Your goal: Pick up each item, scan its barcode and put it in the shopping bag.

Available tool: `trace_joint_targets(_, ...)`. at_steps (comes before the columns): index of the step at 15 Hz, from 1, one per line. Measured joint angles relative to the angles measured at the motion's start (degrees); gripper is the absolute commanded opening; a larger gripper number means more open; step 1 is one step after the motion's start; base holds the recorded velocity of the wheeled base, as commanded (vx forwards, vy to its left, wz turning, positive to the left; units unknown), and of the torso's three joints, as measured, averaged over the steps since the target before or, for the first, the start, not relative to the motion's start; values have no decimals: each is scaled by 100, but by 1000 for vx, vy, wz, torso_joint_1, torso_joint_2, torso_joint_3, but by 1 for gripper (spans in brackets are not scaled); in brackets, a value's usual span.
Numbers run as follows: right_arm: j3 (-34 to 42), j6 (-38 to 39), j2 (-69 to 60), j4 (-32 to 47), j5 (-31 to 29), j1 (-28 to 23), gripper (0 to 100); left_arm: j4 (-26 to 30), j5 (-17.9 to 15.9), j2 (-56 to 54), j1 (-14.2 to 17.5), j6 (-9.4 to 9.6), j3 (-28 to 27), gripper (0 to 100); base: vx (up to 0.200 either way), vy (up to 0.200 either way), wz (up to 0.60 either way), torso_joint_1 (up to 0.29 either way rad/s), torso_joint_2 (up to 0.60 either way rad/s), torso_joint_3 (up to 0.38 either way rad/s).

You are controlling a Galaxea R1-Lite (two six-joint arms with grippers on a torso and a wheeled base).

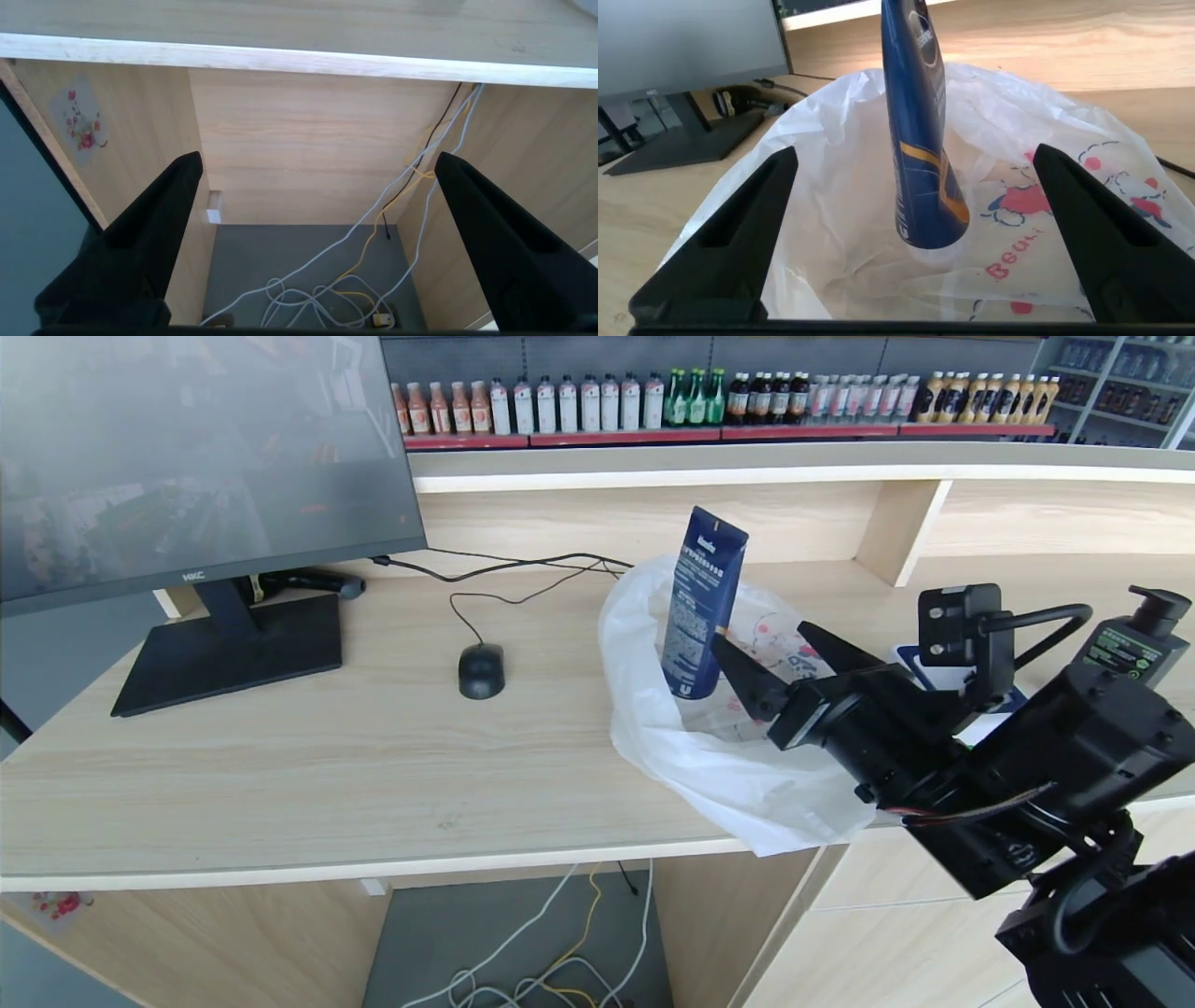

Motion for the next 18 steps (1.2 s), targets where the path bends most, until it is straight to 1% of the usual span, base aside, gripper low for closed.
trace_joint_targets(4,-83,-83,-24,-11,-11,18,100,0,0,0,0,0,0,100,-200,0,0,11,6,1)
trace_joint_targets(10,-166,-28,-17,-27,-44,49,100,0,0,0,0,0,0,100,0,0,0,0,0,0)
trace_joint_targets(18,-146,16,-33,-2,-41,40,100,2,0,0,0,2,0,100,0,-200,0,6,1,0)
